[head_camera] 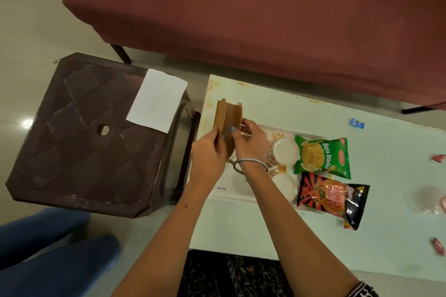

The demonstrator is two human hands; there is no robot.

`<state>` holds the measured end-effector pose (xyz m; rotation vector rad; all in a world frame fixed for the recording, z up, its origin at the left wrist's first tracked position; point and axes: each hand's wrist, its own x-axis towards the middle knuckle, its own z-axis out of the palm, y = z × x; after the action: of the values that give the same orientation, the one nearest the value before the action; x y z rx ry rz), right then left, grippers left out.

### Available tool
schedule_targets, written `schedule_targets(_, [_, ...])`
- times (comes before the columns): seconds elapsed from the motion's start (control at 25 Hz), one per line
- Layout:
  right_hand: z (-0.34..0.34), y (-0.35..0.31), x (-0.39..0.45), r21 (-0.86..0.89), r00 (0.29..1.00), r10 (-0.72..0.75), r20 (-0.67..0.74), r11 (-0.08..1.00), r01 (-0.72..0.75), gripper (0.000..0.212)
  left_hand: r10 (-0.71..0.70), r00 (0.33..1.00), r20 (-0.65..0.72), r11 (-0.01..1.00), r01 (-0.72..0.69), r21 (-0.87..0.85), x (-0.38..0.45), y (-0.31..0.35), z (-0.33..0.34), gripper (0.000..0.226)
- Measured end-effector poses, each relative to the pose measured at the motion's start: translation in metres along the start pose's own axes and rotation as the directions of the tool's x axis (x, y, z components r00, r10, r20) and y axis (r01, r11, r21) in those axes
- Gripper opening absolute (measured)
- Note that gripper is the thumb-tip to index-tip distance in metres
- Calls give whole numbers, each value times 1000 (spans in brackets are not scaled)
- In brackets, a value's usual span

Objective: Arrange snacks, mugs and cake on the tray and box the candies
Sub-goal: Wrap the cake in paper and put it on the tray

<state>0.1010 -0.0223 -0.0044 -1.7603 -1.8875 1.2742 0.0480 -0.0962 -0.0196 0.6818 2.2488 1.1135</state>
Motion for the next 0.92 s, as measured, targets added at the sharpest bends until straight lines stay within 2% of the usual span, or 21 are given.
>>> schedule_targets(0.16, [-6,38,1,-47,998,28,55,999,-25,35,-91,978,188,996,94,-10,-4,-21,30,28])
schedule_targets(0.36, [-1,71,0,-75,988,115,102,991,-108,40,-188,931,312,982,189,28,-9,-37,47,38])
schedule_targets(0.52, [7,87,-5,-86,980,172,101,983,-163,42,-238,908,345,971,235,50,-12,-46,51,40])
schedule_targets(0.92, [17,98,-6,43,965,250,84,966,-254,47,-309,882,355,950,299,84,-12,-55,58,48])
